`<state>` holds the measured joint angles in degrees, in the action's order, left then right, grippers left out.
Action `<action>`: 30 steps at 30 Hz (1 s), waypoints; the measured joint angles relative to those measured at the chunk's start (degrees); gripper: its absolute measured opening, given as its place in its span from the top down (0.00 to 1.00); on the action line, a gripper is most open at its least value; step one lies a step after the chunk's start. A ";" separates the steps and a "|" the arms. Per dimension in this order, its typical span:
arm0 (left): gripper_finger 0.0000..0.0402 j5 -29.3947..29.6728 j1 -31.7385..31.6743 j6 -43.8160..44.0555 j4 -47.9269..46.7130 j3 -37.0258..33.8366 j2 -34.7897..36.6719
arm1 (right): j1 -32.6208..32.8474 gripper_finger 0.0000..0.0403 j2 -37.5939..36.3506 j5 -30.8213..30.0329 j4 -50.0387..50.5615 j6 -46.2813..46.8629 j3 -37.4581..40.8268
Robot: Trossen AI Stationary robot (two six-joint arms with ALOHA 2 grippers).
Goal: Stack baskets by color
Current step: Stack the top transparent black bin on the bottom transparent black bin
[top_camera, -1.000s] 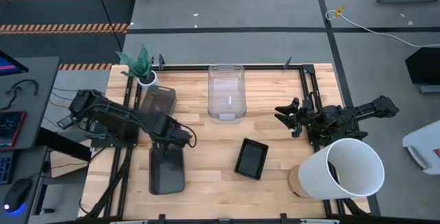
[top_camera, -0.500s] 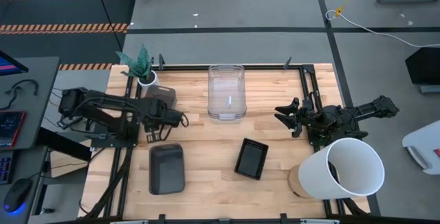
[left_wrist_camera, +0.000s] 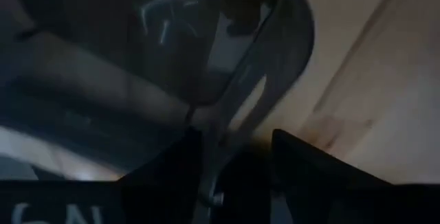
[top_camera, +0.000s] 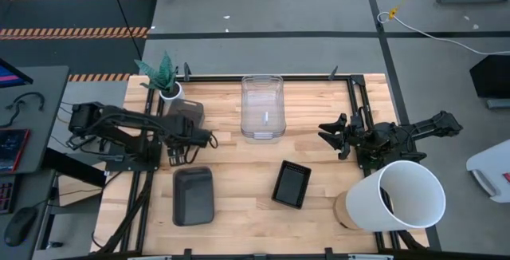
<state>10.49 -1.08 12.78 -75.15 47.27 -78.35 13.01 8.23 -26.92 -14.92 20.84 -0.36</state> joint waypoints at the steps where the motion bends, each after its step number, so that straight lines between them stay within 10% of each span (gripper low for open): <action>1: 0.55 0.02 0.00 -0.92 2.11 -1.13 0.00 | -0.01 0.53 0.00 0.00 0.02 0.01 0.01; 11: 0.67 0.40 -0.37 -2.00 7.05 -4.07 -0.79 | 0.00 0.53 0.00 0.00 0.02 0.00 0.02; 19: 0.97 -1.10 -0.35 -1.14 7.60 -4.04 -0.79 | -0.01 0.53 0.00 0.00 0.02 0.00 0.02; 30: 0.99 -0.97 0.09 2.01 3.13 5.04 -0.79 | 0.00 0.53 0.00 0.00 0.02 0.01 0.02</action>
<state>9.52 -0.99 14.79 -72.02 52.30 -79.13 13.01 8.23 -26.92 -14.90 20.85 -0.34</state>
